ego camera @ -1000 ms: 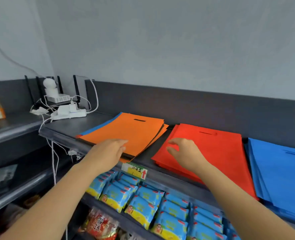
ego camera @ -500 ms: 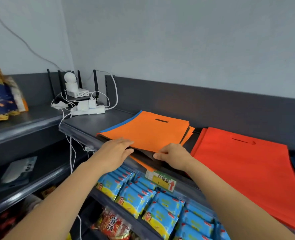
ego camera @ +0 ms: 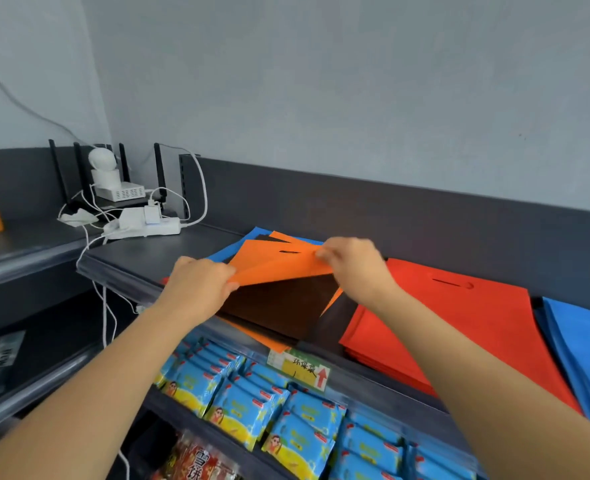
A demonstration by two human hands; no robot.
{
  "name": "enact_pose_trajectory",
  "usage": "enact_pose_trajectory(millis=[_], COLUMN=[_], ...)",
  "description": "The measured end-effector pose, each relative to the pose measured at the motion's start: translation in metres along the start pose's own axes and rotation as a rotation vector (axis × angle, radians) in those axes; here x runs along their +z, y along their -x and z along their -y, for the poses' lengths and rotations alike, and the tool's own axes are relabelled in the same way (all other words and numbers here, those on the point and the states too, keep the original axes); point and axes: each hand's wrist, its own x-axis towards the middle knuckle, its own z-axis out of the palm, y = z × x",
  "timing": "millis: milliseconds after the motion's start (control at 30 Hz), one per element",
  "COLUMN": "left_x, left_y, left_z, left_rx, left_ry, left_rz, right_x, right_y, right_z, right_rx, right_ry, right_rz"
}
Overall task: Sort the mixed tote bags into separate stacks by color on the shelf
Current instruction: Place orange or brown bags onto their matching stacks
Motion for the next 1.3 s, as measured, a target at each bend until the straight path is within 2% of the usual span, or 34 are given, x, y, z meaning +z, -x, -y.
enact_pose_trajectory(millis=[67,100,200,233,267,333,400,467,567,700,833,1000,1300], left_x=[-0.006,-0.01,-0.012,-0.011,-0.008,-0.004,-0.003,-0.007,-0.016,-0.026,-0.037,-0.053,-0.088], left_y=[0.002,0.005,0.017,0.022,0.026,0.032,0.034,0.034,0.031,0.028,0.025,0.02,0.046], left_z=[-0.004,-0.007,-0.019,-0.022,-0.024,-0.028,-0.033,-0.038,-0.048,-0.088,-0.15,-0.243,-0.431], left_rx=[-0.016,-0.015,0.06,0.115,0.187,0.31,0.381,0.395,0.32,0.371,0.485,0.659,0.841], left_ry=[0.118,0.152,0.144,0.159,0.182,0.2,0.202,0.192,0.2,0.255,0.33,0.391,0.48], left_rz=[-0.076,-0.089,-0.129,-0.17,-0.217,-0.266,-0.258,-0.271,-0.346,-0.407,-0.459,-0.551,-0.476], right_x=[-0.019,-0.026,-0.039,-0.04,-0.039,-0.034,-0.028,-0.025,-0.031,-0.06,-0.107,-0.171,-0.289], right_y=[0.003,0.009,0.028,0.032,0.035,0.039,0.045,0.052,0.067,0.099,0.14,0.204,0.333], right_z=[-0.006,-0.011,-0.026,-0.031,-0.037,-0.039,-0.036,-0.043,-0.056,-0.083,-0.117,-0.168,-0.273], right_rx=[0.114,0.248,0.85,0.973,1.026,1.006,0.941,0.812,0.569,0.481,0.511,0.599,0.724], right_ry=[-0.104,-0.245,-1.029,-1.22,-1.301,-1.23,-1.02,-0.843,-0.572,-0.436,-0.412,-0.349,-0.182], right_rz=[-0.078,-0.07,0.165,0.218,0.249,0.311,0.306,0.213,0.022,-0.217,-0.373,-0.468,-0.54])
